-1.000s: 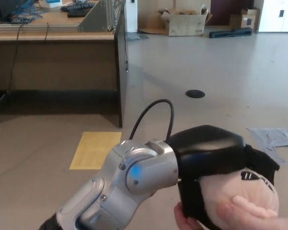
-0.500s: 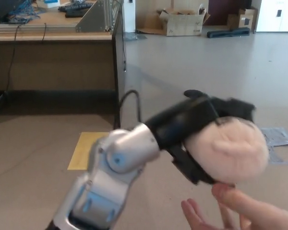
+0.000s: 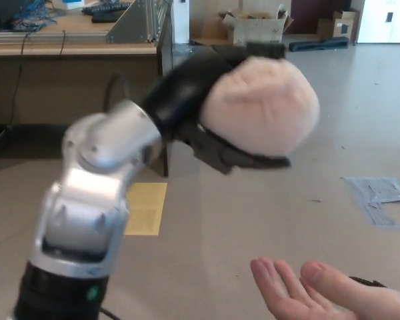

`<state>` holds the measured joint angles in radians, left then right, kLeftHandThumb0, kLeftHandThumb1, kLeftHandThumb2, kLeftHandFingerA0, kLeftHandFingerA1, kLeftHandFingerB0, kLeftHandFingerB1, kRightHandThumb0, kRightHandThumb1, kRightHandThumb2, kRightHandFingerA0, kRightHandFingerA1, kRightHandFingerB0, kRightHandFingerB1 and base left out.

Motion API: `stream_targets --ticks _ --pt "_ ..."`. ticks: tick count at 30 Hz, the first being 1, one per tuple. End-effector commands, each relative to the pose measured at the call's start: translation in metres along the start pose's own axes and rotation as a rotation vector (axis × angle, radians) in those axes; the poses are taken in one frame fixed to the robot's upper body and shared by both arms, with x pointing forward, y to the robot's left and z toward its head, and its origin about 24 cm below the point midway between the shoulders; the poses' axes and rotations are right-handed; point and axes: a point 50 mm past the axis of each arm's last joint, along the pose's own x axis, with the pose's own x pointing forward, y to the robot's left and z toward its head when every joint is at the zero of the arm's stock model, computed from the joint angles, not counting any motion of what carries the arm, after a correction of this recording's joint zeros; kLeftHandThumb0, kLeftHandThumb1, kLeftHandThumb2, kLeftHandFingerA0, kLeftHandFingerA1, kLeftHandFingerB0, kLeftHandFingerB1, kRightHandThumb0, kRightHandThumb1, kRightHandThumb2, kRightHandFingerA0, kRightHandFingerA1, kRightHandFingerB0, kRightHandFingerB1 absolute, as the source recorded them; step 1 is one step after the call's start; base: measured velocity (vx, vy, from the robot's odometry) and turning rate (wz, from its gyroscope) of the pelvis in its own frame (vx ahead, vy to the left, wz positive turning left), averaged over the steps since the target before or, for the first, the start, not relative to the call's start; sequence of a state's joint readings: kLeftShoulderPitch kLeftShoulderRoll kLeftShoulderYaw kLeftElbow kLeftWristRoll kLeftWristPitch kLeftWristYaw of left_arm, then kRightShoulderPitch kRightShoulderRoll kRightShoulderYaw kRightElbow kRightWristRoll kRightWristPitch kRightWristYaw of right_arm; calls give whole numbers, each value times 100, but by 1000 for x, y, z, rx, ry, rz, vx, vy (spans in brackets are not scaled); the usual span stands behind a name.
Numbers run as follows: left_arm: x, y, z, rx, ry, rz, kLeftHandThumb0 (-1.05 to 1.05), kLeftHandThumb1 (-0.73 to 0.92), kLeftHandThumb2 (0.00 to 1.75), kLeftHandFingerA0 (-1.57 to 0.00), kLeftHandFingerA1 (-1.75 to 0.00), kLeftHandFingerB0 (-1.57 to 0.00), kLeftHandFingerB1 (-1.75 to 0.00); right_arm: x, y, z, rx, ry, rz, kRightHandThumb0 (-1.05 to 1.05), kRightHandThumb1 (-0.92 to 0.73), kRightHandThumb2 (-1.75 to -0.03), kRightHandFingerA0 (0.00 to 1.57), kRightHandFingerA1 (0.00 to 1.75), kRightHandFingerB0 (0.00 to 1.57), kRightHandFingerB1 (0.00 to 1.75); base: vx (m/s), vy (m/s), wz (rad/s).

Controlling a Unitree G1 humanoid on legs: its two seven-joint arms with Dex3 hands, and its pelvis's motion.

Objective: The robot extends its left hand to pick up an emotional support dumpling from the palm of a person and brings its hand down by its side. Then it extends its arm again to hand the dumpling back to the person.

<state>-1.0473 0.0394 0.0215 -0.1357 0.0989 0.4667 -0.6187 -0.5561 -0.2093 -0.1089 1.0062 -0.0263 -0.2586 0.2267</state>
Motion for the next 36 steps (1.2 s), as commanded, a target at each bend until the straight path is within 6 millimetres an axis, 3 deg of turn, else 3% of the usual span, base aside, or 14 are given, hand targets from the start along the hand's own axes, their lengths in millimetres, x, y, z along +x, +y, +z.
stream_targets --ticks 1,7,13,15,16,20,21,22,23,24,25,29,35,36 --pt "-13 23 -6 -425 25 -29 -21 61 56 -83 -175 -66 -169 -7 -4 -8 14 5 -7 -65 -42 -74 10 40 5 24 0 0 0" --pt "-40 30 -34 -719 10 45 -16 64 53 -74 -175 -53 -175 -17 -9 -19 30 11 -13 -63 -42 -71 10 39 6 24 0 0 0" --pt "-101 48 -59 -836 34 230 -16 70 58 -73 -175 -54 -175 -23 -17 -22 38 14 -15 -56 -37 -75 5 42 0 27 0 0 0" --pt "-148 63 -75 -863 70 364 -15 71 58 -75 -175 -55 -175 -21 -17 -21 25 24 -16 -63 -42 -73 9 39 5 25 0 0 0" --pt "-167 66 -82 -868 83 408 -28 60 77 -114 -154 -85 -137 -21 -17 -21 23 24 -18 -62 -43 -72 9 39 6 25 0 0 0" --pt "-216 66 -100 -920 111 544 -24 62 74 -116 -159 -85 -141 -21 -18 -22 21 28 -26 -64 -42 -74 9 40 6 25 0 0 0" --pt "-225 64 -105 -939 121 561 -11 73 60 -76 -175 -55 -175 -22 -18 -23 21 31 -29 -65 -43 -73 9 39 6 24 0 0 0" --pt "-244 58 -118 -980 153 602 -24 63 76 -118 -159 -86 -140 -23 -19 -24 16 32 -32 -67 -43 -75 10 41 5 23 0 0 0" --pt "-252 55 -122 -995 165 617 -24 63 76 -118 -159 -86 -140 -23 -19 -24 13 33 -33 -67 -43 -75 10 41 5 23 0 0 0" --pt "-262 50 -130 -1025 179 631 -23 61 73 -118 -160 -81 -139 -24 -21 -25 2 38 -37 -67 -44 -75 10 40 6 23 0 0 0" --pt "-271 46 -136 -1039 198 662 -10 71 59 -78 -175 -52 -175 -24 -21 -26 8 38 -37 -67 -43 -75 10 40 5 22 0 0 0" --pt "-290 31 -154 -1074 247 716 -12 72 59 -74 -175 -51 -175 -27 -23 -27 19 37 -44 -61 -52 -57 15 31 8 18 0 0 0" --pt "-308 14 -175 -1137 309 776 -9 68 59 -81 -175 -44 -175 -24 -25 -22 10 28 -49 -67 -43 -76 10 40 5 22 0 0 0" --pt "-310 12 -176 -1150 310 775 -9 68 59 -80 -175 -42 -175 -24 -25 -21 15 28 -48 -61 -53 -58 15 30 8 18 0 0 0"
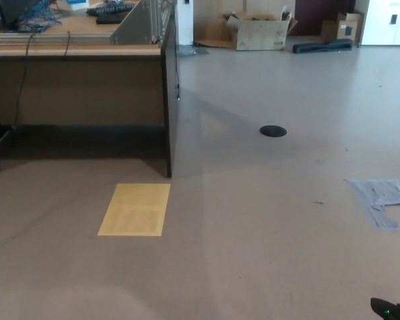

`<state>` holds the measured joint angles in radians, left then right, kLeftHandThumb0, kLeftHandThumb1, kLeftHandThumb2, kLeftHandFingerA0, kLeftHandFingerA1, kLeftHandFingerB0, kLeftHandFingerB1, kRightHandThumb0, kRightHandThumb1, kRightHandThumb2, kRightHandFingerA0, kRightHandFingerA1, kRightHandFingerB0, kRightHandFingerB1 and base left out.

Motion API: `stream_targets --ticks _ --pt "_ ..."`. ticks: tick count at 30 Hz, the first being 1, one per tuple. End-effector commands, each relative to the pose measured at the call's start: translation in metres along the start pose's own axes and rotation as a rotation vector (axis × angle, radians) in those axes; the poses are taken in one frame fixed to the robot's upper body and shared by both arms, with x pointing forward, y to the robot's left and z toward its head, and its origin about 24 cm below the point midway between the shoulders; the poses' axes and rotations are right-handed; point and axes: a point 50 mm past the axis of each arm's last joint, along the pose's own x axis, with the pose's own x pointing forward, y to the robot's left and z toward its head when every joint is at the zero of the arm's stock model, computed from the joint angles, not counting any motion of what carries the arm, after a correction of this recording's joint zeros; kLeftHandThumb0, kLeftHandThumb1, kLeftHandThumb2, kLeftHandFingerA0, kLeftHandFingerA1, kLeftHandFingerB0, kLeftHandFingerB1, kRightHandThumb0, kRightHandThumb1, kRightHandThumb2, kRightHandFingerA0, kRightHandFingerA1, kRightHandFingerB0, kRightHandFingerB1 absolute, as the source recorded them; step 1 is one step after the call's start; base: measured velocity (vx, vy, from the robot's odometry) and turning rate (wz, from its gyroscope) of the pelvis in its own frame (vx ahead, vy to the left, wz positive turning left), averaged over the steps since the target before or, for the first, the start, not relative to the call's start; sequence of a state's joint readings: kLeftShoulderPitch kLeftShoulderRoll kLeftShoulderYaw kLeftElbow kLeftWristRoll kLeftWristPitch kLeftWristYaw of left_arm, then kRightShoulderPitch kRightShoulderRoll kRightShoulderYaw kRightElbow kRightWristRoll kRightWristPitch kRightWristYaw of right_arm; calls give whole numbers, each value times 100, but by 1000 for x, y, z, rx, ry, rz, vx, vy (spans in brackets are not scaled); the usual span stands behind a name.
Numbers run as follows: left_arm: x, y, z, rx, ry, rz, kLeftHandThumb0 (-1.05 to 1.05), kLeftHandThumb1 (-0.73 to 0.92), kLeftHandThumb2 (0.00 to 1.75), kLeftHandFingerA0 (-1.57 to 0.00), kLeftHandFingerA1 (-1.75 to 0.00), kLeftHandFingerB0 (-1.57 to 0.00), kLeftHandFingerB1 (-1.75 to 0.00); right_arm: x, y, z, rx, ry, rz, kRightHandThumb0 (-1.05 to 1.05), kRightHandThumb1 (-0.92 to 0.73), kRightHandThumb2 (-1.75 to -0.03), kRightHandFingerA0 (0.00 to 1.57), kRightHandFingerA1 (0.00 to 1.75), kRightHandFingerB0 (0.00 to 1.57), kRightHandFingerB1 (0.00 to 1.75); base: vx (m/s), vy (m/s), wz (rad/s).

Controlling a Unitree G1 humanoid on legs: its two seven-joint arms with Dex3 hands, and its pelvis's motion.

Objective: The robot extends its left hand to pick up an emotional support dumpling from the palm of a person and brings its hand down by its side. Then it extends its arm again to hand the dumpling back to the person.

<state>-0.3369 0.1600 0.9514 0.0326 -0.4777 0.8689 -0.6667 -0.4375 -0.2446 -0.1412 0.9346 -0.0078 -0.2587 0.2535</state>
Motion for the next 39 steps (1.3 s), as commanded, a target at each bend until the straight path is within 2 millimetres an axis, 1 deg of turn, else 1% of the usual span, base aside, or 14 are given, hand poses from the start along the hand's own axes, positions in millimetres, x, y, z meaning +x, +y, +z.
stream_targets --ticks 1,2,3,4,9,10,16,17,29,30,34,35,37,39 --pt "-8 15 -14 -97 10 -16 -9 68 59 -80 -175 -42 -175 -1 -10 4 16 -15 -19 -61 -53 -58 15 30 8 18 0 0 0" --pt "-11 24 -23 -161 40 17 -8 68 58 -79 -175 -38 -175 0 -9 5 16 -10 -18 -67 -43 -76 10 40 4 22 0 0 0" --pt "-11 26 -25 -171 51 35 -8 67 58 -80 -175 -42 -175 0 -9 5 11 -9 -16 -67 -44 -76 9 40 5 22 0 0 0" --pt "-12 27 -27 -175 57 42 -19 62 65 -120 -169 -71 -141 1 -8 5 12 -9 -13 -66 -46 -74 8 38 5 22 0 0 0" --pt "-13 31 -29 -183 70 45 -19 62 65 -120 -170 -71 -142 2 -7 6 21 -8 -9 -61 -54 -60 15 31 6 18 0 0 0" --pt "-15 35 -29 -173 71 58 -10 63 57 -80 -175 -53 -175 4 -4 7 23 -12 -6 -59 -55 -60 15 31 7 18 0 0 0" --pt "-18 40 -28 -192 70 77 -7 63 58 -79 -175 -55 -175 5 -2 7 14 -16 -2 -61 -55 -59 15 31 7 17 0 0 0" --pt "-19 41 -26 -188 72 70 -8 65 58 -79 -175 -54 -175 5 -2 6 12 -14 -3 -67 -44 -77 10 41 5 22 0 0 0" --pt "-19 42 -21 -177 56 55 -9 66 59 -85 -175 -46 -175 7 1 7 10 -5 -2 -67 -44 -76 10 40 5 23 0 0 0" --pt "-19 42 -17 -157 36 35 -28 61 67 -116 -166 -69 -138 6 2 7 0 -6 8 -66 -45 -76 10 40 6 23 0 0 0" --pt "-19 42 -16 -153 34 33 -28 61 67 -116 -166 -69 -138 6 3 6 0 -5 10 -66 -45 -76 10 40 6 23 0 0 0" --pt "-16 40 -3 -122 19 54 -11 69 58 -78 -175 -50 -175 7 3 7 19 -2 8 -65 -44 -75 10 40 5 25 0 0 0" --pt "-8 34 19 -46 -19 59 -9 69 58 -76 -175 -50 -175 7 3 7 15 -2 7 -67 -45 -76 10 41 5 24 0 0 0" --pt "-8 35 20 -46 -18 59 -9 69 58 -76 -175 -50 -175 7 3 7 15 -2 7 -67 -45 -76 10 41 5 24 0 0 0"
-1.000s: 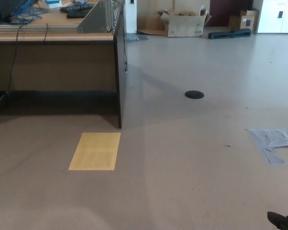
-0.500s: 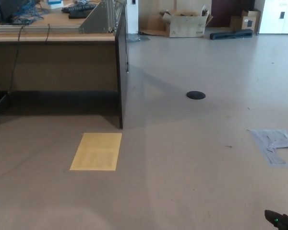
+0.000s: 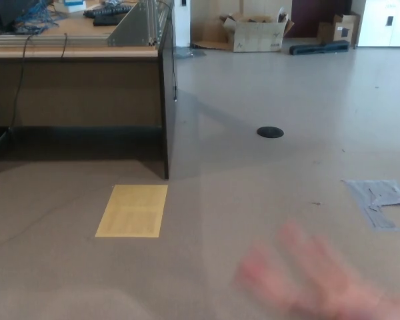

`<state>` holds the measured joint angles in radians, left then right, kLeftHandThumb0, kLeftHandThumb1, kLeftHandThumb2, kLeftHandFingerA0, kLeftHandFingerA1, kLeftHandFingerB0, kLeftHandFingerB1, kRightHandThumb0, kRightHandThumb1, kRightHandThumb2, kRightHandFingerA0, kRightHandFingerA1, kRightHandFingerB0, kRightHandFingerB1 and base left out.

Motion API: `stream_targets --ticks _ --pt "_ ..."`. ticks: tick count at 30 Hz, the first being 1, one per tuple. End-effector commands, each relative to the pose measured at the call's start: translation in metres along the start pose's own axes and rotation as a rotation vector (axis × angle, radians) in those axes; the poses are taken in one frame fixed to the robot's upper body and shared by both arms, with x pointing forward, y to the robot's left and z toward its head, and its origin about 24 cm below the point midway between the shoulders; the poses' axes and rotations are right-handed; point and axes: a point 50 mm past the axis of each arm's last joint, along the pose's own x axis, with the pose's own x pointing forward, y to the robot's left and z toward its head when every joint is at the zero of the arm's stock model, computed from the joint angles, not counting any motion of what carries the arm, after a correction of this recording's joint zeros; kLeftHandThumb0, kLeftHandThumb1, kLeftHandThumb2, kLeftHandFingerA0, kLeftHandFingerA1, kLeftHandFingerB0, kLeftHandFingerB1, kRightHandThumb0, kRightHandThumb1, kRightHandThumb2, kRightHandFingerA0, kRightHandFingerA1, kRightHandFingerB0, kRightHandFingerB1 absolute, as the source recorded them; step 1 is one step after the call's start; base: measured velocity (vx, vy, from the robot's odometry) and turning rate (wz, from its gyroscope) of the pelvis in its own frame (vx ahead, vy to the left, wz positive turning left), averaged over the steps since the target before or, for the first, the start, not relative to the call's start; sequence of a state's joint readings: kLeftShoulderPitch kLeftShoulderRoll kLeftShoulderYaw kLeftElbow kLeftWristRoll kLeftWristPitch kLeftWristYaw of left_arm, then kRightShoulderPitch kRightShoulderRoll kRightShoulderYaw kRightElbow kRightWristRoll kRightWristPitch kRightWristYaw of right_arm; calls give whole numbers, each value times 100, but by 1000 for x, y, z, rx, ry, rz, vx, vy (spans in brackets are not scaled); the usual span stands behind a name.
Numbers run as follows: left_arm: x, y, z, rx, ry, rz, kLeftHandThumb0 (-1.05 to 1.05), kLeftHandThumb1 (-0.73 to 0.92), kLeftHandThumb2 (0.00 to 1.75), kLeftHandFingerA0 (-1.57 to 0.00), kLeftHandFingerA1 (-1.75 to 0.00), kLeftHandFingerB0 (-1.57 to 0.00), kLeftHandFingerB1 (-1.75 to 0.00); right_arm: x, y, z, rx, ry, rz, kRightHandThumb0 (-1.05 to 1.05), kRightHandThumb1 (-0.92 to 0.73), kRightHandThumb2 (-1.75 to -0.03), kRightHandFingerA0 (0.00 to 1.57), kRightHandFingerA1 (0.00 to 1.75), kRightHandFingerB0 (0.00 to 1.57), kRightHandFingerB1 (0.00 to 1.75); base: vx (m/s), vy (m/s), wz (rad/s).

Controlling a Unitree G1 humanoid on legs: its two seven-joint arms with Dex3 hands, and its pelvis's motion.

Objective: The robot extends its left hand to pick up an emotional support dumpling from the palm of a person and brings its hand down by its side. Then it extends its arm again to hand the dumpling back to the person.

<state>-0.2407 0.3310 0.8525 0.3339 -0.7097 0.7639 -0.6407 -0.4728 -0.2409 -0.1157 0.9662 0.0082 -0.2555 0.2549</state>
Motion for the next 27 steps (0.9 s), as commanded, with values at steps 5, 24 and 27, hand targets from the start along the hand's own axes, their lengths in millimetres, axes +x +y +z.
stream_targets --ticks 5,24,27 --pt "30 -55 80 297 -171 -103 -12 66 57 -78 -175 -58 -171 -1 -3 -1 10 3 -23 -68 -45 -76 12 42 4 24 0 0 2" --pt "83 -351 49 1256 -206 -893 -31 59 57 -90 -162 -78 -154 3 5 4 -6 -16 -6 -66 -46 -76 9 40 5 24 0 0 1" --pt "75 -379 24 1496 -262 -990 -35 59 60 -86 -169 -76 -154 4 6 6 -8 -19 -2 -67 -45 -76 11 41 5 24 0 0 0"
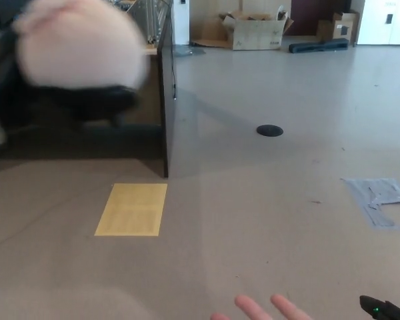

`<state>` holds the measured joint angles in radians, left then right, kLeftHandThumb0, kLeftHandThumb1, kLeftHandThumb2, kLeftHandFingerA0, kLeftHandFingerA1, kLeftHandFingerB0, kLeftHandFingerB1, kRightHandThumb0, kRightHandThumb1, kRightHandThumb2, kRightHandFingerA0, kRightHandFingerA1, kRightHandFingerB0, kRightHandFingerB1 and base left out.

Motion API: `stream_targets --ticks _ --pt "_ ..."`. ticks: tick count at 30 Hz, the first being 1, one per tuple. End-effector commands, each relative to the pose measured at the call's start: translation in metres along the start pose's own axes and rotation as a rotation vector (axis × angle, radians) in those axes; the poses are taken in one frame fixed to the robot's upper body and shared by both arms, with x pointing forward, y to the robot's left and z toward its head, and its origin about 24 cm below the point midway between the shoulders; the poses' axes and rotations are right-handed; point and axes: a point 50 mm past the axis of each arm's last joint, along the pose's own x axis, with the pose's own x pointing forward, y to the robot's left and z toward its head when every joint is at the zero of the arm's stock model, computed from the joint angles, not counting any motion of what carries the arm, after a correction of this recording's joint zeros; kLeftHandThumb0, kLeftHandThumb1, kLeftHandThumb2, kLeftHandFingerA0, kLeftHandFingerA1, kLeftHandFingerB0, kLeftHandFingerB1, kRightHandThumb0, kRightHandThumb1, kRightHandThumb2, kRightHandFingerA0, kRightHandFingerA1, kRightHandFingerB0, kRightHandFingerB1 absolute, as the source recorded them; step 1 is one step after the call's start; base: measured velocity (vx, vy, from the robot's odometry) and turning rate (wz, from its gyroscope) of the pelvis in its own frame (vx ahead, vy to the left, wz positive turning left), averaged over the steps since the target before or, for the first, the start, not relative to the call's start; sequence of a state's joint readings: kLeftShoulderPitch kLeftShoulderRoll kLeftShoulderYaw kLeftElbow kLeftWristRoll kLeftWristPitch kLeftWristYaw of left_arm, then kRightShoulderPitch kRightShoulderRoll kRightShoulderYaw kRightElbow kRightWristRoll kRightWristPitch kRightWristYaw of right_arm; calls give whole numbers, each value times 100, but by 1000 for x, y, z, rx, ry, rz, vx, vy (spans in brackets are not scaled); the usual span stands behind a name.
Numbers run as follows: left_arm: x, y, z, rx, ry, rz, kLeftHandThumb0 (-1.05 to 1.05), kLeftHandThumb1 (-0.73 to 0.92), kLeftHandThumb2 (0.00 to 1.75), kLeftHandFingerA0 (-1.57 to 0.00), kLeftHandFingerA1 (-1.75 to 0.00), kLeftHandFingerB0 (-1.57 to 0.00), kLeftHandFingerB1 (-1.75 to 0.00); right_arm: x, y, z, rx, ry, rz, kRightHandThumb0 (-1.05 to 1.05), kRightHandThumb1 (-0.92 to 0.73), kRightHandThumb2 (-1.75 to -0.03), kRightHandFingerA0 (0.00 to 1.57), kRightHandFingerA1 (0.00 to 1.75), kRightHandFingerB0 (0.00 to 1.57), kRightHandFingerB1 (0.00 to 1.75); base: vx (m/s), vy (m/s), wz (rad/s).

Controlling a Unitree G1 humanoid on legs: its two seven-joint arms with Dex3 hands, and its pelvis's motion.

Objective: The robot extends its left hand to pick up an emotional support dumpling from the palm of a person and brings its hand down by its side. Then it extends its arm again to hand the dumpling back to the person.

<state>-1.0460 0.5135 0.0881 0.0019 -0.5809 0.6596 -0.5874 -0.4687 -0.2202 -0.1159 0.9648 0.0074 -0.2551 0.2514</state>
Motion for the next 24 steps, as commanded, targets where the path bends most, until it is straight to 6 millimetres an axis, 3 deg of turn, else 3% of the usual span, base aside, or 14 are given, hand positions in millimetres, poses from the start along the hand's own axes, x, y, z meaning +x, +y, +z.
stream_targets --ticks 1,6,7,9,10,11,12,14,15,16,18,19,23,24 --pt "44 -70 30 615 -23 -233 -33 58 59 -84 -171 -73 -158 4 -1 8 -23 -21 -10 -65 -45 -75 10 40 5 25 0 0 0" --pt "53 -115 27 875 -39 -376 -23 58 56 -79 -175 -68 -161 6 -1 12 -29 -21 -3 -67 -45 -75 11 40 5 27 0 0 0" --pt "52 -122 25 898 -30 -398 -24 58 56 -82 -175 -73 -158 6 -1 13 -43 -24 1 -34 -35 -92 0 49 0 48 0 0 0" --pt "51 -128 23 927 -30 -416 -26 57 57 -84 -173 -75 -154 6 0 14 -58 -39 4 -33 -38 -93 0 49 0 48 0 0 0" --pt "50 -136 20 948 -7 -451 -26 56 60 -87 -162 -86 -126 5 0 13 -51 -51 14 -33 -38 -93 1 49 0 48 0 0 0" --pt "49 -142 17 975 4 -481 -27 57 56 -104 -111 -99 -76 2 1 16 -19 -128 75 -28 -48 -99 7 51 6 49 0 0 0" --pt "49 -146 13 1001 10 -504 -25 57 56 -106 -106 -98 -73 1 1 18 -25 -166 100 -48 -67 -61 37 33 31 31 0 0 0" --pt "48 -150 8 1032 19 -530 -24 57 57 -105 -102 -96 -73 0 1 18 -38 -177 109 -48 -69 -61 42 34 35 32 0 0 0" --pt "47 -151 2 1038 -2 -545 -23 55 59 -95 -143 -89 -121 0 1 19 -50 -185 117 -49 -71 -62 54 38 45 34 0 0 0" --pt "46 -153 -3 1054 -4 -567 -25 64 58 -88 -169 -75 -158 0 2 21 -67 -198 125 -47 -72 -63 67 42 58 38 0 0 0" --pt "44 -156 -10 1080 14 -612 -26 63 57 -90 -173 -78 -157 0 3 25 -95 -218 135 -46 -72 -63 68 44 60 39 0 0 0" --pt "44 -157 -14 1098 42 -633 -34 75 69 -96 -175 -75 -175 1 3 25 -97 -220 135 -46 -72 -63 68 44 60 39 0 0 0" --pt "44 -157 -19 1129 84 -662 -34 75 69 -96 -175 -75 -175 1 3 26 -98 -224 137 -46 -72 -63 68 44 60 39 0 0 0" --pt "41 -158 -28 1134 96 -682 -38 83 89 -115 -175 -95 -175 2 3 27 -102 -227 140 -46 -72 -63 68 44 60 39 0 0 0"
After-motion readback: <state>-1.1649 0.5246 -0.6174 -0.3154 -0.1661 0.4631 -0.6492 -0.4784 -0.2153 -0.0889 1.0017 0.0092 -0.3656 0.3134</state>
